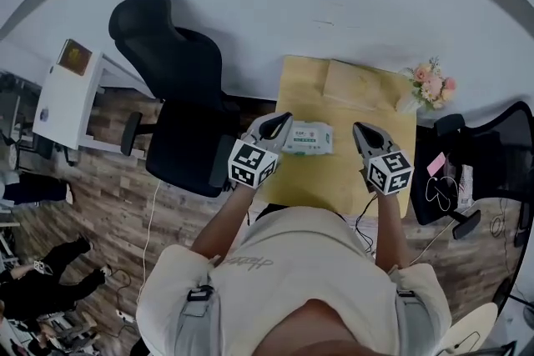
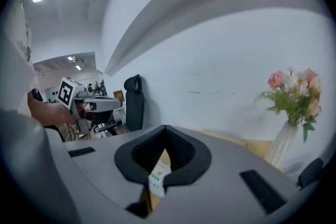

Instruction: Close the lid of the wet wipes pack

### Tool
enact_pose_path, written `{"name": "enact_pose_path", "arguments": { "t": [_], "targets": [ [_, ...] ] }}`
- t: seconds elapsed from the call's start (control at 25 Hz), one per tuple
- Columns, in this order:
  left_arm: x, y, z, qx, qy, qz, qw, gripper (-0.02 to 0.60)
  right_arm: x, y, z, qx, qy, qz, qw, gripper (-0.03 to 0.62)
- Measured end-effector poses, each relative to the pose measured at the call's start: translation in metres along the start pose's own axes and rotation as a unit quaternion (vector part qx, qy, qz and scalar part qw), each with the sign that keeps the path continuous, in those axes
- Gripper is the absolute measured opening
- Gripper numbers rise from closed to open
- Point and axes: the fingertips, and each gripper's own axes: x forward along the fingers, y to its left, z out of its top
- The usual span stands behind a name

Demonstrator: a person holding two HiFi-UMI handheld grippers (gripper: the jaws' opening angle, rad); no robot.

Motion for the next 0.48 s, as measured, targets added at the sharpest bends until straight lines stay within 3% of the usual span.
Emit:
{"name": "enact_pose_path", "arguments": {
  "t": [0.48],
  "targets": [
    [0.010, -0.005, 0.098, 0.054, -0.070, 0.001, 0.9960, 0.018, -0.035, -0.005, 0.104, -0.054, -0.109, 0.004, 0.993, 0.002]
  ]
}}
